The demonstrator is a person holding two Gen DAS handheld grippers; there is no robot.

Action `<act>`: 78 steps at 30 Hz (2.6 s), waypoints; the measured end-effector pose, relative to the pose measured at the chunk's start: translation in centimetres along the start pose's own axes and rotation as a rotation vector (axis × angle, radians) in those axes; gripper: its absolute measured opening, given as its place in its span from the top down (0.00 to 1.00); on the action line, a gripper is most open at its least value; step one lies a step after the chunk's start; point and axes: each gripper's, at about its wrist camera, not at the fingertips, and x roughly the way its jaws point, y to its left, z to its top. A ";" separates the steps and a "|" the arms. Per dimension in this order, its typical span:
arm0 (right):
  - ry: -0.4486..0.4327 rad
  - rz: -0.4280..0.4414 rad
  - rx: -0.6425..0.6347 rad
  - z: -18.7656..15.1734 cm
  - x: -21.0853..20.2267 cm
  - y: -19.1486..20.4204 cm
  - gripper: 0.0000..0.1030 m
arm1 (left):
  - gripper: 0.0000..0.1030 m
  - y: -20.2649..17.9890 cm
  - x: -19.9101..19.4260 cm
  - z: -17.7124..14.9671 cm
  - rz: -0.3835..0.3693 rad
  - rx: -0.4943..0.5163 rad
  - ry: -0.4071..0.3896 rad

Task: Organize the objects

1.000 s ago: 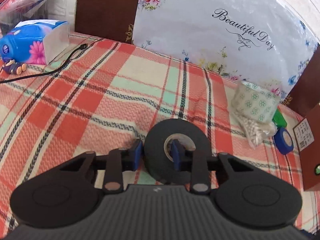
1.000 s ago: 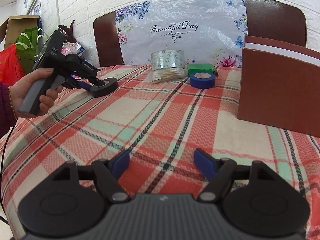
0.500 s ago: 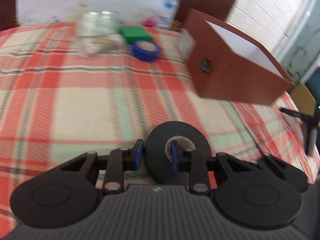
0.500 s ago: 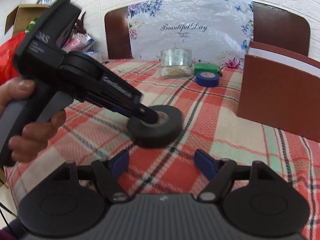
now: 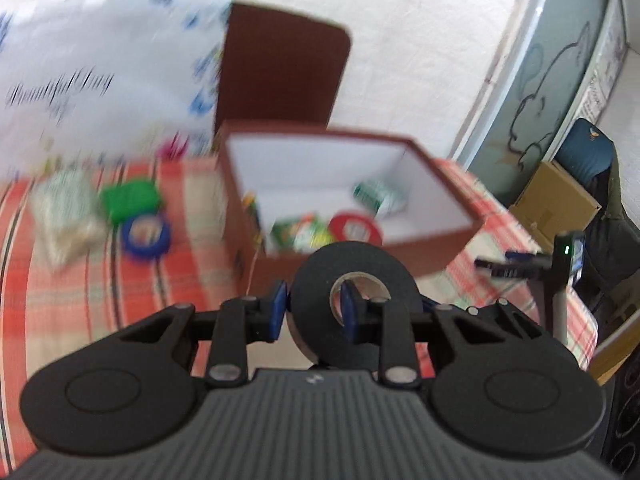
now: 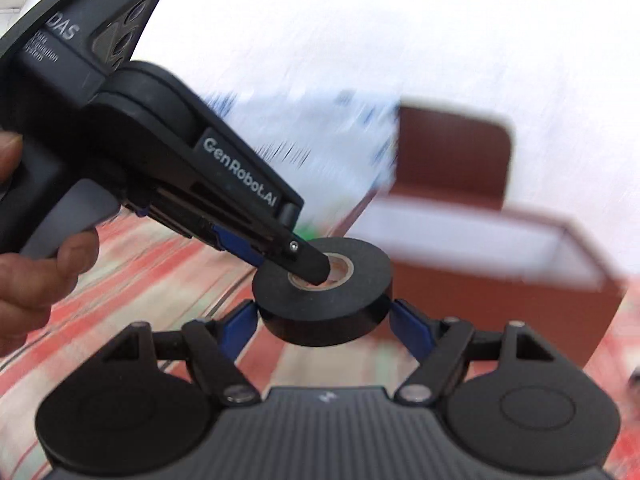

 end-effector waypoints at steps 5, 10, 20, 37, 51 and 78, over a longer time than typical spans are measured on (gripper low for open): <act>-0.033 -0.053 0.009 3.2 3.6 -4.7 0.27 | 0.70 -1.6 5.0 4.6 0.017 0.027 -0.020; 0.046 -0.050 0.048 3.9 9.2 -8.9 0.26 | 0.69 -1.4 10.9 6.6 0.047 0.020 0.013; 0.021 -0.138 0.127 1.8 9.0 -9.7 0.27 | 0.69 -0.3 8.4 4.5 0.099 -0.012 -0.043; 0.183 0.136 0.166 -3.2 4.0 2.6 0.59 | 0.69 13.5 -2.0 -9.0 0.492 -0.182 -0.021; 0.234 -0.092 -0.095 3.2 21.5 10.5 0.51 | 0.53 20.6 -4.6 -13.8 0.533 -0.271 -0.231; 0.290 0.034 0.052 -9.9 0.3 5.6 0.30 | 0.56 8.8 -3.1 -11.4 0.047 -0.193 0.020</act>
